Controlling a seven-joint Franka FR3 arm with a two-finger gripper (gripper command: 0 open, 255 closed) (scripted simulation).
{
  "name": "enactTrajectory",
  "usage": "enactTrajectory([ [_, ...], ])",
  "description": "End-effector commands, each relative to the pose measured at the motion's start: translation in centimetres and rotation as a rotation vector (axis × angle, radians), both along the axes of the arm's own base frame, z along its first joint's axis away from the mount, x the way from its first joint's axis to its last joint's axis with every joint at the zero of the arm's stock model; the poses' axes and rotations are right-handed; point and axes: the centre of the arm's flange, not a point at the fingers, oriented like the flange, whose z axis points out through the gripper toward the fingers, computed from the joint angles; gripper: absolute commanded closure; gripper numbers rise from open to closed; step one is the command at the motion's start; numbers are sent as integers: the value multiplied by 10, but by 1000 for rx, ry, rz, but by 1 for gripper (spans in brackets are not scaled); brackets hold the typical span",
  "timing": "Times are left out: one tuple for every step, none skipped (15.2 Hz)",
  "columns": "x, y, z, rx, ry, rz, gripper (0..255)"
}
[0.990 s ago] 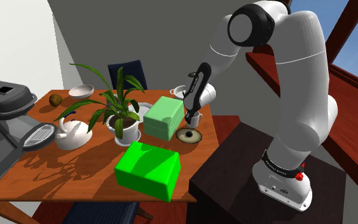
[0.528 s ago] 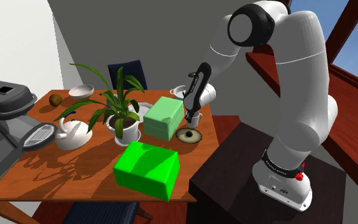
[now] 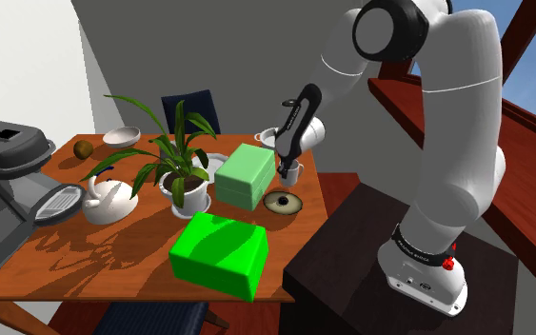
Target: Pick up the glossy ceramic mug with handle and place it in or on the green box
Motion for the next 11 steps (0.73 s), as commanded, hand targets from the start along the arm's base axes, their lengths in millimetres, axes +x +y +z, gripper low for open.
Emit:
enactTrajectory([
  [0,0,10,0,0,0,255],
  [0,0,16,0,0,0,255],
  [0,0,21,0,0,0,255],
  [0,0,26,0,0,0,255],
  [0,0,32,0,0,0,255],
  [0,0,37,0,0,0,255],
  [0,0,42,0,0,0,255],
  [0,0,47,0,0,0,255],
  [0,0,53,0,0,0,255],
  [0,0,58,0,0,0,255],
  [0,0,63,0,0,0,255],
])
